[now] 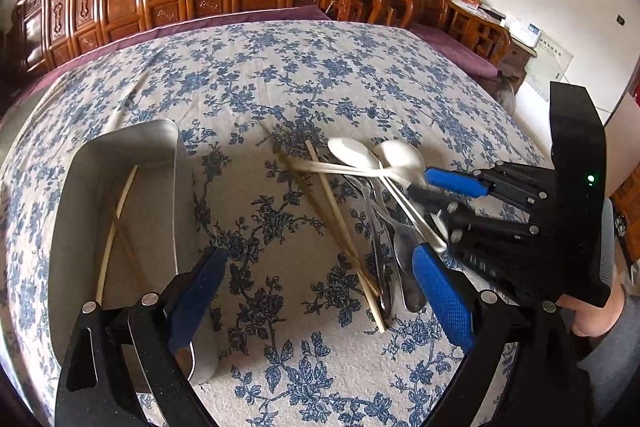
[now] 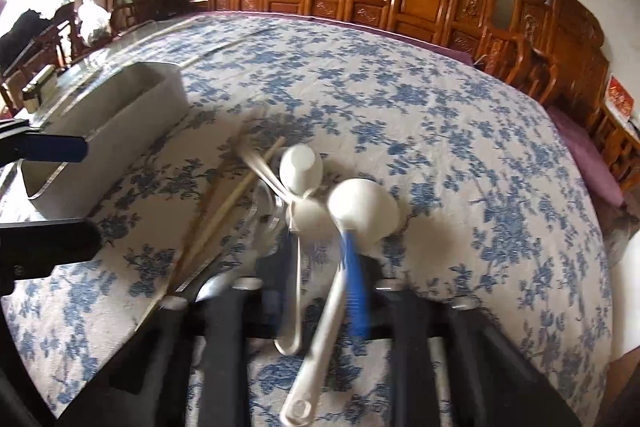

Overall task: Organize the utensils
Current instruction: 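Close the right gripper on a white plastic fork in the pile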

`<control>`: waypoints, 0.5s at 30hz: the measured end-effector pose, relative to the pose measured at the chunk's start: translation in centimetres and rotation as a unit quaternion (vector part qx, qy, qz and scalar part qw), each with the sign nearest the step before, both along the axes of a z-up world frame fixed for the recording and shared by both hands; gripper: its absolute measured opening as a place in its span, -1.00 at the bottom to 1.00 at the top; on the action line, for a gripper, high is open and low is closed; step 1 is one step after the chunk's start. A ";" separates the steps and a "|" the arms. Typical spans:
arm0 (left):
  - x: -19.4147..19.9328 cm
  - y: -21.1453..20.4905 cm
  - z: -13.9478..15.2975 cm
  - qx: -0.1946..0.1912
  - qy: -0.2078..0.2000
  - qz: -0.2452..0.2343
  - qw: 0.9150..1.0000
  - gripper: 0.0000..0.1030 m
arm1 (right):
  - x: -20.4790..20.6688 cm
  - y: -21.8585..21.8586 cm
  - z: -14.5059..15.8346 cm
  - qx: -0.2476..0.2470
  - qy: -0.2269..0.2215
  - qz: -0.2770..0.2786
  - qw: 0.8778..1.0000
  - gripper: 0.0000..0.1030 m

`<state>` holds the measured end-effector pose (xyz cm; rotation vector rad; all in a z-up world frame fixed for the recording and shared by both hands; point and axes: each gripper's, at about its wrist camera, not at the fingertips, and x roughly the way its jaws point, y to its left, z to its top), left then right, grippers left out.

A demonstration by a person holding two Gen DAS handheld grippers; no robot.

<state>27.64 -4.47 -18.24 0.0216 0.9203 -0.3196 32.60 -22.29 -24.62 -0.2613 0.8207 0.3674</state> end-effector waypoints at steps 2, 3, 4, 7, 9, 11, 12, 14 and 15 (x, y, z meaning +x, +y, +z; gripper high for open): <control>0.0 -0.2 -0.1 0.001 -0.001 -0.001 1.000 0.77 | 0.4 -0.4 -0.1 -0.004 0.000 -0.011 1.000 -0.72; 0.0 -0.3 -0.2 0.003 0.000 -0.001 1.000 0.77 | 0.5 -0.6 0.0 0.001 0.001 -0.015 1.000 -0.74; 0.1 -0.4 -0.4 0.006 0.002 -0.001 1.000 0.77 | 0.7 -0.8 0.1 0.006 0.001 -0.018 1.000 -0.81; 0.1 -0.8 -1.0 0.012 0.006 -0.001 1.000 0.77 | 1.0 -1.0 0.5 0.012 -0.002 -0.017 1.000 -0.99; 0.2 -0.9 -1.3 0.017 0.007 0.000 1.000 0.77 | 0.9 -1.3 0.9 0.018 -0.006 -0.018 1.000 -1.00; 0.3 -1.0 -1.6 0.020 0.008 0.003 1.000 0.77 | 0.8 -1.6 1.4 0.028 -0.009 -0.015 0.999 -0.99; 0.5 -1.1 -1.8 0.021 0.010 0.006 1.000 0.77 | 0.8 -1.7 1.5 0.031 -0.010 -0.015 0.999 -0.99; 0.8 -1.4 -2.0 0.021 0.009 0.009 1.000 0.77 | 0.9 -2.0 1.8 0.046 -0.005 -0.014 0.999 -0.99; 0.9 -1.5 -2.0 0.022 0.008 0.011 1.000 0.77 | 1.1 -2.2 1.9 0.053 -0.002 -0.012 0.999 -0.98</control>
